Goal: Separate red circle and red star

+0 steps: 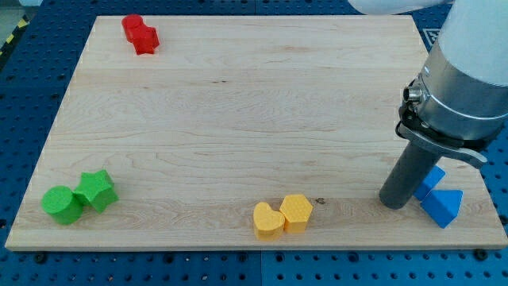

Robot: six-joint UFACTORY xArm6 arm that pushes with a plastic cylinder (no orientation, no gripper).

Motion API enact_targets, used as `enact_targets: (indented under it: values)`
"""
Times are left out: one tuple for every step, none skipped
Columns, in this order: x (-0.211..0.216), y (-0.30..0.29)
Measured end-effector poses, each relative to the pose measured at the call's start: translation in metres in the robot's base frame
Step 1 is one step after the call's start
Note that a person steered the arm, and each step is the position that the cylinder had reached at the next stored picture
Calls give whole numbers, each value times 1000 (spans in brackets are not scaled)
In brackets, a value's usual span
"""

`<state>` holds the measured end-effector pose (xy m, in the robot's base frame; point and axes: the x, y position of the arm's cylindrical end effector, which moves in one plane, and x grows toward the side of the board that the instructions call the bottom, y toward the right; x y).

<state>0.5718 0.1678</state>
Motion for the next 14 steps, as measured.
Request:
enact_targets:
  values:
    - [0,0]
    - [-18,-15]
    - [-65,-54]
    - [-117,-91]
    - [-167,-129]
    - [-213,-167]
    - [-257,-203]
    - [-301,-247]
    - [-331,-313]
    - [-364,-365]
    - [-379,-369]
    - [-381,-387]
    - [-377,-421]
    - [-361,-452]
